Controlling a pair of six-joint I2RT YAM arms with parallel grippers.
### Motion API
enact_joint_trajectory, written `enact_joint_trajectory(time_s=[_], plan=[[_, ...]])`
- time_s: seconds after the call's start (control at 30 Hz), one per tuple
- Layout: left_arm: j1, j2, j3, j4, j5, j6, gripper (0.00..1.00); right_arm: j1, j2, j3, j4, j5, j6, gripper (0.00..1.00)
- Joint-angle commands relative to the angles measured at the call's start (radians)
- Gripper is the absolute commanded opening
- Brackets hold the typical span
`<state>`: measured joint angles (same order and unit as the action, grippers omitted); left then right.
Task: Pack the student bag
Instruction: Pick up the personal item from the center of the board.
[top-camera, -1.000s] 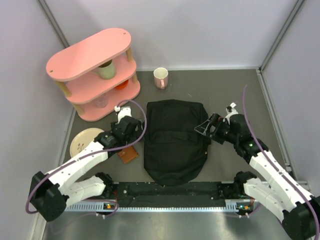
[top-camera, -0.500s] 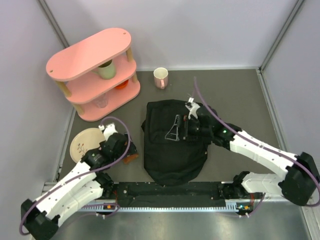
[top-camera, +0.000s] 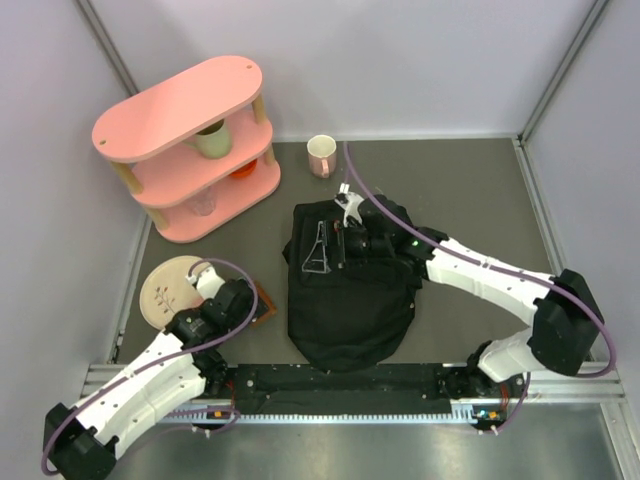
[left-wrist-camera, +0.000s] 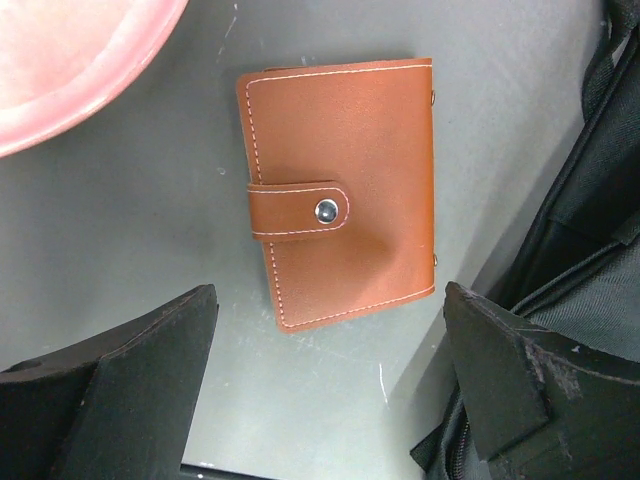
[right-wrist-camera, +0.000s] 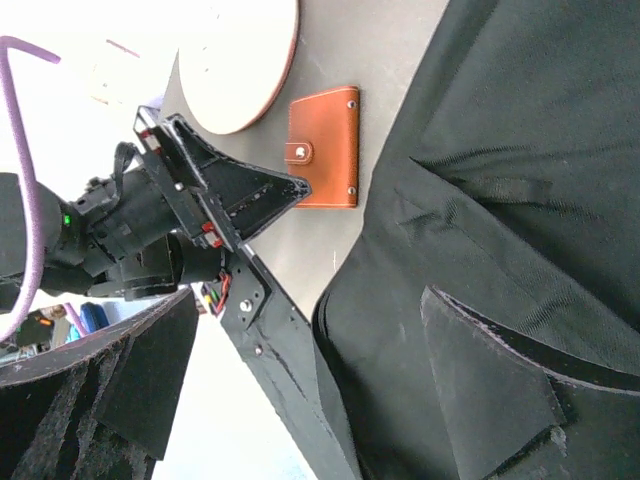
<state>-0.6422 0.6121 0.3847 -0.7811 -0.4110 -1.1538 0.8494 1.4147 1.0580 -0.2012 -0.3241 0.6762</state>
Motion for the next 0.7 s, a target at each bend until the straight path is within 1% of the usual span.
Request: enact_joint_trajectory(time_s=[0.0,0.1,0.23,0.27,0.4,0.43,0.47,0.53,0.57,0.67], plan=[[0.004,-0.012,-0.038,0.088,0.001,-0.102,0.99,0.025,0.029,0.072,0.016,-0.039,-0.036,0.92],[0.006,-0.002,-0.043,0.102,0.001,-0.104,0.99,0.031,0.062,0.094,0.019,-0.067,-0.033,0.9],[0.006,-0.012,-0.052,0.085,-0.008,-0.112,0.97,0.037,0.128,0.122,0.048,-0.124,-0.017,0.78],[0.006,-0.031,-0.058,0.083,-0.008,-0.116,0.95,0.042,0.156,0.134,0.051,-0.141,-0.012,0.73],[0.006,-0.103,-0.119,0.147,0.02,-0.13,0.84,0.066,0.223,0.163,0.083,-0.168,0.002,0.66],[0.006,-0.118,-0.128,0.152,0.021,-0.138,0.81,0.074,0.242,0.169,0.091,-0.174,0.006,0.65],[0.006,-0.147,-0.139,0.152,0.018,-0.15,0.75,0.079,0.259,0.189,0.092,-0.182,0.009,0.63],[0.006,-0.175,-0.167,0.154,0.014,-0.168,0.7,0.086,0.3,0.203,0.097,-0.181,0.017,0.62],[0.006,-0.195,-0.173,0.152,0.011,-0.172,0.68,0.089,0.311,0.218,0.098,-0.184,0.016,0.61],[0.007,-0.212,-0.179,0.148,-0.009,-0.167,0.67,0.094,0.352,0.252,0.102,-0.188,0.008,0.61]])
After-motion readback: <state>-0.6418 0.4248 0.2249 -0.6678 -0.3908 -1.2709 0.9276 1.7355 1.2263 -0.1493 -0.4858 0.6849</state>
